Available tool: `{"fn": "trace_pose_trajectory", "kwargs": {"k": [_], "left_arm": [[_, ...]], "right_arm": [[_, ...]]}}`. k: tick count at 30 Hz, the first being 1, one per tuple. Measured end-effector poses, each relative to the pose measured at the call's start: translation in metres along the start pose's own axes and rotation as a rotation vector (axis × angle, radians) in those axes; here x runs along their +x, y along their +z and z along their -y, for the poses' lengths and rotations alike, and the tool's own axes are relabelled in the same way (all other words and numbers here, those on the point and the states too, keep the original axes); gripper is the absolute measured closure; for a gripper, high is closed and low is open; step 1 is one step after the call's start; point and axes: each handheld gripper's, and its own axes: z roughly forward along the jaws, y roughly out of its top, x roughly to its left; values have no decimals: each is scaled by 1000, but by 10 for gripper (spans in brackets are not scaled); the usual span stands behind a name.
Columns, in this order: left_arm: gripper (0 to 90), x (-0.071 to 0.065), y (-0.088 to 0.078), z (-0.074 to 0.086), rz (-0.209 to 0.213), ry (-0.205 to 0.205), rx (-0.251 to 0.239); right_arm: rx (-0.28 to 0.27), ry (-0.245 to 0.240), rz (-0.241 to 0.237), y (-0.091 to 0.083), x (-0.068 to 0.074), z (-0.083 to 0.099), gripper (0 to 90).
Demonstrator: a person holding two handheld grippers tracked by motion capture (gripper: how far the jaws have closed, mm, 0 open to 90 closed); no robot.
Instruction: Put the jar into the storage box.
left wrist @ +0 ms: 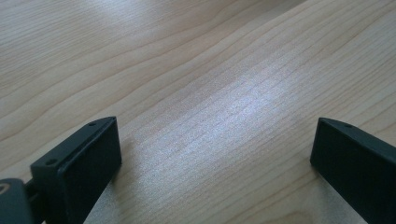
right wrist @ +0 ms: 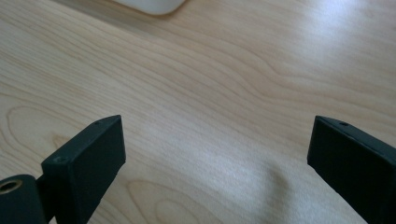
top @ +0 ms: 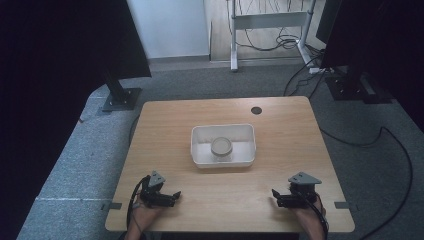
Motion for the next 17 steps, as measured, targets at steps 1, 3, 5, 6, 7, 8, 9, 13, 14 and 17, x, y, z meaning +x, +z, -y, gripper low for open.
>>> {"fn": "trace_pose_trajectory", "kwargs": {"k": [1, 3, 5, 6, 7, 8, 9, 13, 14, 17], "left_arm": [[16, 0, 0, 0, 0, 0, 0], [16, 0, 0, 0, 0, 0, 0], [15, 0, 0, 0, 0, 0, 1], [16, 0, 0, 0, 0, 0, 1], [16, 0, 0, 0, 0, 0, 1], [16, 0, 0, 0, 0, 0, 1], [16, 0, 0, 0, 0, 0, 1], [15, 0, 0, 0, 0, 0, 1], [16, 0, 0, 0, 0, 0, 1], [15, 0, 0, 0, 0, 0, 1]], "right_arm": [[4, 4, 1, 0, -1, 1, 41], [11, 10, 4, -1, -2, 4, 41], [21, 18, 3, -1, -3, 7, 41], [25, 22, 3, -1, -3, 8, 41], [29, 24, 3, -1, -4, 10, 41], [34, 28, 3, -2, -5, 11, 41], [38, 31, 3, -1, -5, 12, 40], [61, 42, 3, -1, -6, 16, 41], [60, 41, 5, -1, -6, 16, 40], [60, 46, 6, -1, -7, 17, 39]]}}
